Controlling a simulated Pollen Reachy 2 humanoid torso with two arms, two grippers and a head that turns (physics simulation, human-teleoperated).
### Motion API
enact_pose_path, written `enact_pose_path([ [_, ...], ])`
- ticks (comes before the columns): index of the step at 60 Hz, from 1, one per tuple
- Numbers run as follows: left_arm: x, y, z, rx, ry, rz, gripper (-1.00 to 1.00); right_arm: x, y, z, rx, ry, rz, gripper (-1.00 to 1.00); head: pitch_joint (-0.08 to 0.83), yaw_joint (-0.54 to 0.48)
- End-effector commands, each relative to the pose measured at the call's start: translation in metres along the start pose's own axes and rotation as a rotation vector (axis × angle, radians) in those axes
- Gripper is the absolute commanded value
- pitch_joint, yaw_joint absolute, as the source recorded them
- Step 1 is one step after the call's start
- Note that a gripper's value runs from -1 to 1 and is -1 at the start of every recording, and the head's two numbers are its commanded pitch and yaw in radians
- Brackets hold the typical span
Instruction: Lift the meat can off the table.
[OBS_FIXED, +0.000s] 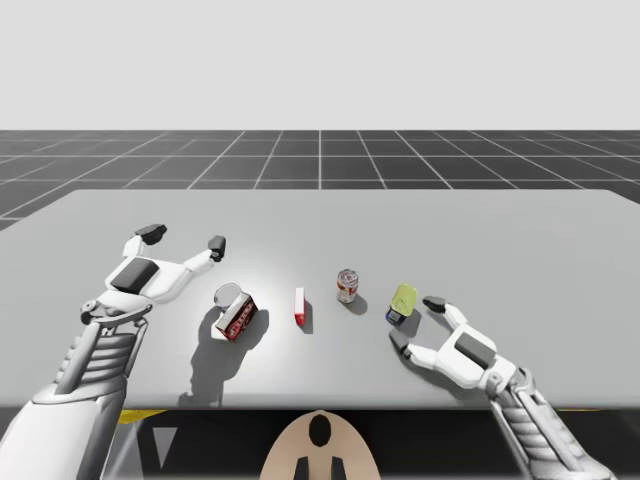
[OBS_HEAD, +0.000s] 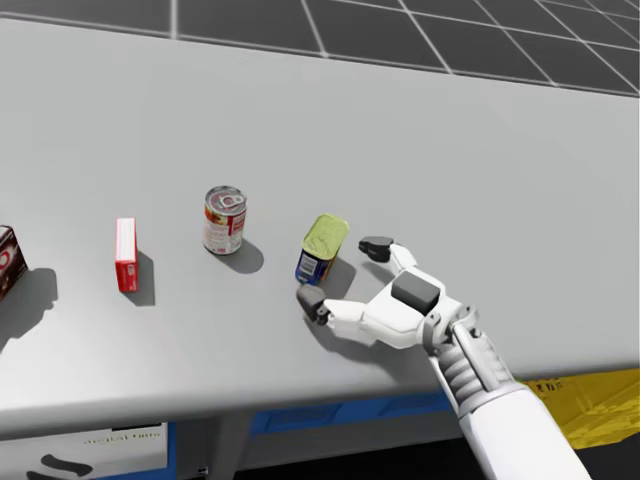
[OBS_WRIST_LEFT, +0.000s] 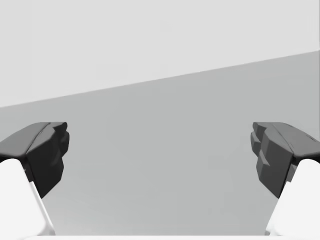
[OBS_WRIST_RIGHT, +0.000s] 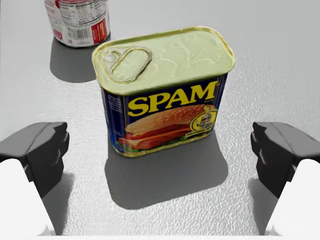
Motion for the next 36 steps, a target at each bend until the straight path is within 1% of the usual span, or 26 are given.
enact_pose_path([
  [1, 0.001, 0.001, 0.000, 0.000, -0.004, 0.000, -1.00, -0.002, -0.011, -0.016, 0.032, 0.027, -0.033, -1.00, 0.688, -0.31],
  [8, 0.002, 0.001, 0.001, 0.001, -0.008, 0.001, -1.00, 0.002, -0.019, -0.027, 0.027, 0.022, -0.041, -1.00, 0.692, -0.30],
  [10, 0.002, 0.001, 0.001, 0.001, -0.008, 0.001, -1.00, 0.002, -0.020, -0.030, 0.032, 0.025, -0.051, -1.00, 0.692, -0.30],
  [12, 0.002, 0.001, 0.001, 0.001, -0.008, 0.001, -1.00, 0.003, -0.021, -0.033, 0.031, 0.027, -0.049, -1.00, 0.693, -0.30],
  [21, 0.003, 0.001, 0.002, -0.001, -0.013, 0.002, -1.00, 0.007, -0.023, -0.046, 0.056, 0.039, -0.083, -1.00, 0.695, -0.30],
  [24, 0.003, 0.001, 0.002, -0.001, -0.014, 0.002, -1.00, 0.008, -0.024, -0.049, 0.058, 0.039, -0.079, -1.00, 0.696, -0.30],
  [27, 0.003, 0.001, 0.002, -0.002, -0.014, 0.002, -1.00, 0.009, -0.024, -0.053, 0.064, 0.040, -0.086, -1.00, 0.696, -0.30],
  [36, 0.003, -0.001, 0.002, -0.007, -0.015, -0.002, -1.00, 0.013, -0.020, -0.062, 0.079, 0.039, -0.065, -1.00, 0.697, -0.30],
])
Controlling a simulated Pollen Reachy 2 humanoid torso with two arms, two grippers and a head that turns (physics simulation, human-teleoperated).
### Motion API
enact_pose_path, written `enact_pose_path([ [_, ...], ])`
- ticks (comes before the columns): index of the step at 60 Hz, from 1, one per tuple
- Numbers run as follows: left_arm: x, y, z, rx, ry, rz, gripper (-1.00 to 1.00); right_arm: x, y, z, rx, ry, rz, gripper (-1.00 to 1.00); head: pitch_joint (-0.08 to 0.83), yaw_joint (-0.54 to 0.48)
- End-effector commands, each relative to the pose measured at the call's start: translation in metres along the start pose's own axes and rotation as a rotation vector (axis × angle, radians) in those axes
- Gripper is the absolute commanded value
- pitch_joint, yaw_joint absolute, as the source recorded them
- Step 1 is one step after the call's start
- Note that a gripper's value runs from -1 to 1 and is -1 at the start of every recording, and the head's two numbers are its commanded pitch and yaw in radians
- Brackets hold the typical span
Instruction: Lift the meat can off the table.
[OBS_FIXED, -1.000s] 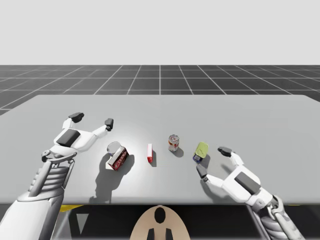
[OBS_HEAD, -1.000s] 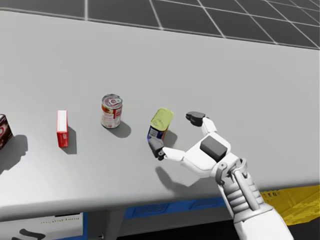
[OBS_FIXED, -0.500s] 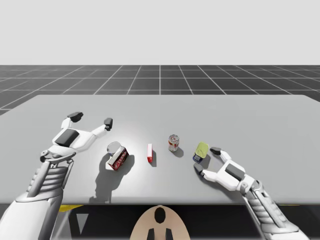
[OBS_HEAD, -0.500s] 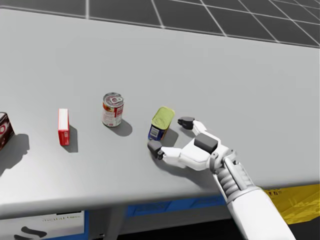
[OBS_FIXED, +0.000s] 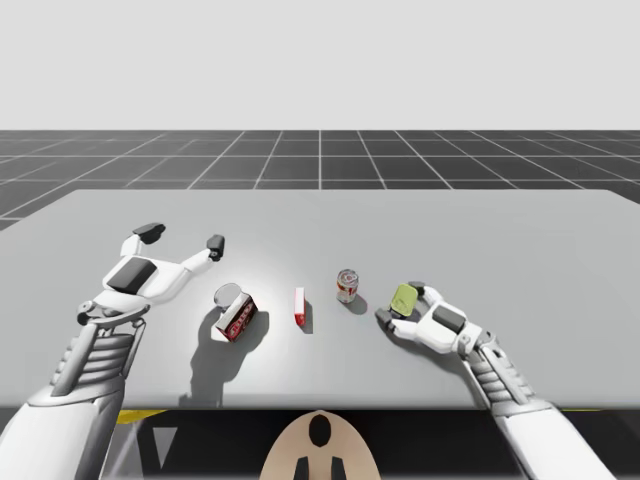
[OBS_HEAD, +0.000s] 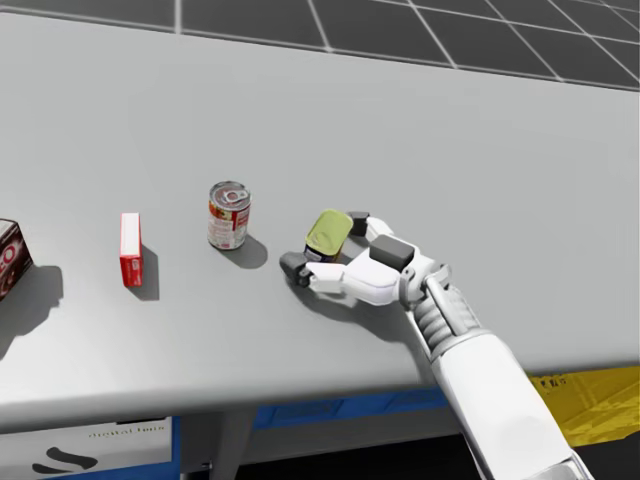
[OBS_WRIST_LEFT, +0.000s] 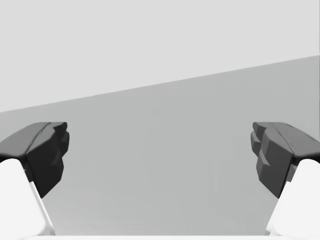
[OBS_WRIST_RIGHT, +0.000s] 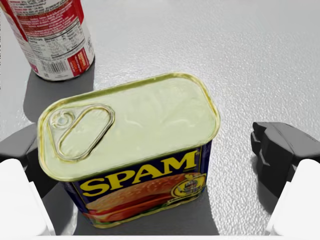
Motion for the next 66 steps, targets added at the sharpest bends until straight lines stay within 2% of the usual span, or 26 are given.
enact_pose_path([
  [1, 0.000, -0.001, 0.000, -0.005, -0.001, -0.002, -1.00, 0.004, 0.003, -0.011, 0.019, 0.003, 0.006, -1.00, 0.697, -0.30],
  [8, -0.001, -0.003, 0.000, -0.009, 0.003, -0.007, -1.00, 0.000, 0.006, -0.012, 0.030, 0.007, 0.043, -1.00, 0.695, -0.30],
  [10, -0.001, -0.003, 0.000, -0.010, 0.004, -0.008, -1.00, -0.004, 0.007, -0.013, -0.012, -0.007, 0.059, -0.67, 0.694, -0.30],
  [11, -0.001, -0.003, 0.000, -0.010, 0.004, -0.008, -1.00, -0.005, 0.007, -0.011, -0.013, -0.007, 0.065, 0.14, 0.694, -0.30],
  [12, -0.001, -0.003, 0.000, -0.010, 0.004, -0.008, -1.00, -0.006, 0.007, -0.011, 0.000, -0.002, 0.063, 0.70, 0.693, -0.30],
  [13, -0.001, -0.003, 0.000, -0.010, 0.004, -0.009, -1.00, -0.007, 0.007, -0.011, 0.015, 0.008, 0.057, 1.00, 0.693, -0.30],
  [16, -0.001, -0.004, 0.000, -0.011, 0.003, -0.009, -1.00, -0.010, 0.007, -0.010, 0.021, 0.020, 0.069, 1.00, 0.690, -0.30],
  [23, -0.001, -0.005, 0.001, -0.011, 0.005, -0.012, -1.00, -0.009, 0.007, -0.009, 0.025, 0.017, 0.063, 1.00, 0.666, -0.30],
  [27, -0.001, -0.006, 0.000, -0.011, 0.006, -0.014, -1.00, -0.007, 0.006, -0.008, 0.027, 0.014, 0.060, 1.00, 0.618, -0.30],
  [34, -0.001, -0.006, 0.001, -0.012, 0.006, -0.014, -1.00, -0.008, 0.006, -0.007, 0.026, 0.011, 0.060, 1.00, 0.474, -0.32],
  [42, -0.002, -0.007, 0.001, -0.012, 0.007, -0.017, -1.00, -0.010, 0.005, -0.007, 0.023, 0.009, 0.057, 1.00, 0.384, -0.34],
  [52, -0.001, -0.007, 0.002, -0.010, 0.005, -0.014, -1.00, -0.007, 0.006, -0.005, 0.026, 0.002, 0.058, 1.00, 0.350, -0.34],
  [59, 0.000, -0.006, 0.002, -0.005, 0.002, -0.011, -1.00, 0.011, 0.006, 0.003, 0.019, -0.038, 0.062, 1.00, 0.353, -0.34],
  [62, 0.000, -0.006, 0.002, -0.004, 0.002, -0.011, -1.00, 0.022, 0.007, 0.007, 0.006, -0.053, 0.074, 1.00, 0.354, -0.33],
  [66, 0.000, -0.006, 0.002, -0.004, 0.002, -0.012, -1.00, 0.041, 0.008, 0.013, -0.023, -0.086, 0.113, 1.00, 0.353, -0.33],
])
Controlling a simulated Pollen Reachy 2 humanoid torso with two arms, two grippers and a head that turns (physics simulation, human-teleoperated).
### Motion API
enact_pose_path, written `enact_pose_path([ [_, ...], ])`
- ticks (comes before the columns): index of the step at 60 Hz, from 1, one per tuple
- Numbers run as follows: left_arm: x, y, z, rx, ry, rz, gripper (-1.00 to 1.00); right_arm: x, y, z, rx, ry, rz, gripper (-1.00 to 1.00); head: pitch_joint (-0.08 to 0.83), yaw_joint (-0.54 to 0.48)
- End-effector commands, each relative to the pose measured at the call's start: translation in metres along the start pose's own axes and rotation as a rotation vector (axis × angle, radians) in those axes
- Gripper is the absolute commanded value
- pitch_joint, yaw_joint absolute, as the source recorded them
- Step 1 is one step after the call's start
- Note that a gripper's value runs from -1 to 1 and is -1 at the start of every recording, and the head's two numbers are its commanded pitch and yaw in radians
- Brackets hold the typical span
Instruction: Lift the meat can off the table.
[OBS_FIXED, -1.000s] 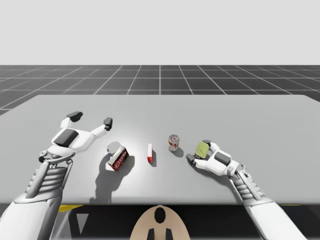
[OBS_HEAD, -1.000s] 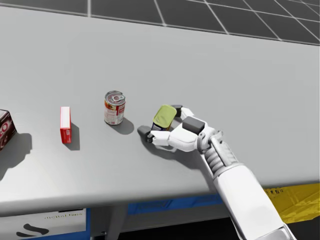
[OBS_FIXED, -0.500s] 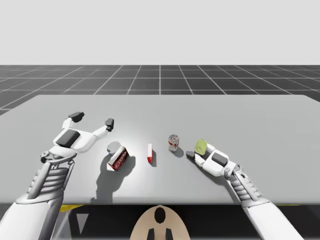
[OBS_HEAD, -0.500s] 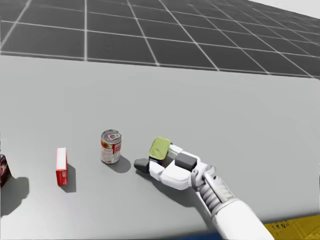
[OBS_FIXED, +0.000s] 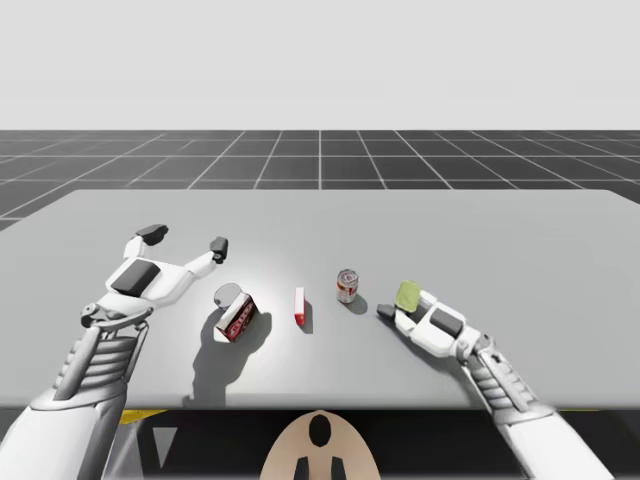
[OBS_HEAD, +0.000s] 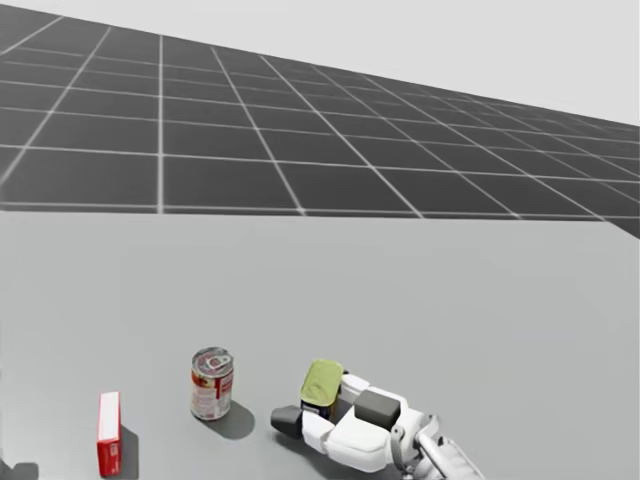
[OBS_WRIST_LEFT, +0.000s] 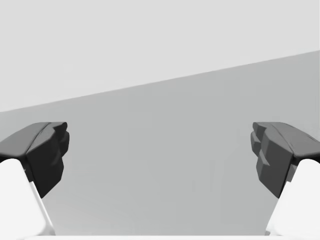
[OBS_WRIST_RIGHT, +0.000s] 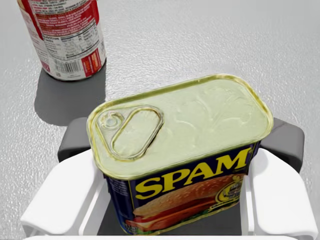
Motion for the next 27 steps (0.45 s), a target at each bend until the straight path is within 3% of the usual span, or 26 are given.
enact_pose_path([
  [1, 0.001, 0.001, 0.000, 0.003, -0.002, 0.000, -1.00, 0.044, -0.005, 0.013, -0.018, -0.080, 0.067, 1.00, 0.352, -0.33],
  [14, 0.002, 0.002, 0.001, 0.008, -0.006, 0.009, -1.00, 0.123, -0.014, 0.042, -0.083, -0.257, 0.108, 1.00, 0.342, -0.33],
  [21, 0.003, 0.002, 0.001, 0.008, -0.007, 0.007, -1.00, 0.165, -0.005, 0.061, -0.111, -0.352, 0.155, 1.00, 0.338, -0.33],
  [27, 0.003, 0.002, 0.001, 0.008, -0.009, 0.007, -1.00, 0.190, 0.006, 0.071, -0.140, -0.413, 0.170, 1.00, 0.334, -0.33],
])
